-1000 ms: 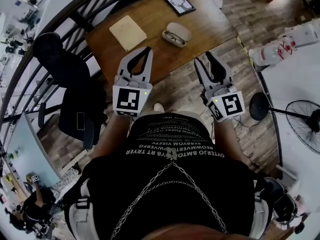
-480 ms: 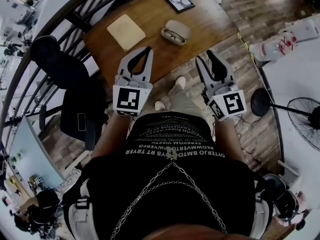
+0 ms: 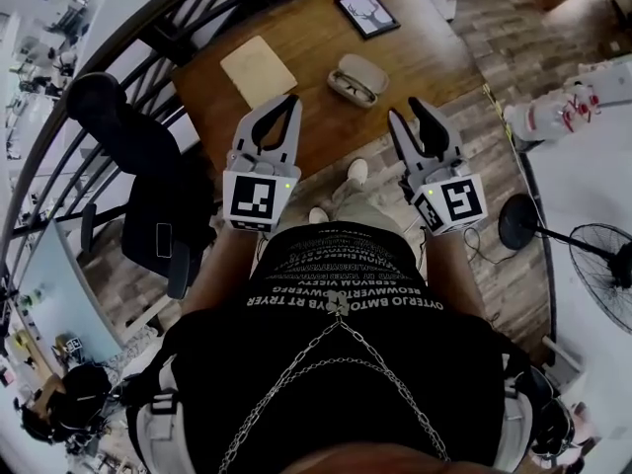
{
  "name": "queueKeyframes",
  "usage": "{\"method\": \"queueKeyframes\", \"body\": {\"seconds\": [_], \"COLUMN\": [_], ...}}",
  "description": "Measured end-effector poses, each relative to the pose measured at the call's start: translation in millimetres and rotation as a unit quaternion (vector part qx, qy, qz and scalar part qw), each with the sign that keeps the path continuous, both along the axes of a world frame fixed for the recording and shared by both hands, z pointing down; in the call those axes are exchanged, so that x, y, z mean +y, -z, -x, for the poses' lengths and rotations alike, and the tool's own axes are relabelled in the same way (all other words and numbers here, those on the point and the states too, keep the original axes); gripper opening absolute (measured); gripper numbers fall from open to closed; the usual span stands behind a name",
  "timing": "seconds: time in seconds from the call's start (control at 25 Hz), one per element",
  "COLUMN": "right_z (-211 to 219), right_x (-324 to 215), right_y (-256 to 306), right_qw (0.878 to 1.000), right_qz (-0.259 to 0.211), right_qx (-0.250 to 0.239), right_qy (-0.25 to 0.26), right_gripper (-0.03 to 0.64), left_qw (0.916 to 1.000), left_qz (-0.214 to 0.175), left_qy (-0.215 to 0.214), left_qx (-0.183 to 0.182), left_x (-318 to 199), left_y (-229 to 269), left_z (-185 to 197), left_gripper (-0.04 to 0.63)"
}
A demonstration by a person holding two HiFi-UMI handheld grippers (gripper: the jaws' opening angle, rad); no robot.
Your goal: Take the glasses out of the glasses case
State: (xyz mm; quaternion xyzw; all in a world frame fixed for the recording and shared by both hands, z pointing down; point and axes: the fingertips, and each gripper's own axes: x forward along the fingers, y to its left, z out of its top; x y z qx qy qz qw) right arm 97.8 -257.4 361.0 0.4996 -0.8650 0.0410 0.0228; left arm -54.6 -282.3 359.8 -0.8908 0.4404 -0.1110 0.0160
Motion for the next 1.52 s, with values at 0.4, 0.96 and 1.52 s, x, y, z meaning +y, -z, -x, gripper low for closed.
{"method": "queueKeyframes", "body": {"seconds": [0.4, 0.96, 1.52], "right_z": [-6, -3, 2], "right_x": [-52, -107, -132], "right_y": [-29, -107, -205], "right_qw": [0.999, 0.992, 0.978], "right_qz": [0.034, 0.103, 0.168], "right_qx": [0.009, 0.056, 0.093], "right_qy": [0.013, 0.055, 0.084], "right_gripper": [0.132, 0.133, 0.135], "left_qw": [1.0, 0.9989, 0.9978], "left_qz": [0.009, 0.028, 0.038], "left_qy": [-0.001, 0.038, 0.053], "left_qx": [0.004, 0.002, -0.009], "left_x": [-43, -75, -80], "left_y": [-9, -23, -38], "left_z": [-14, -4, -1], "left_gripper": [0.029, 0.029, 0.029]}}
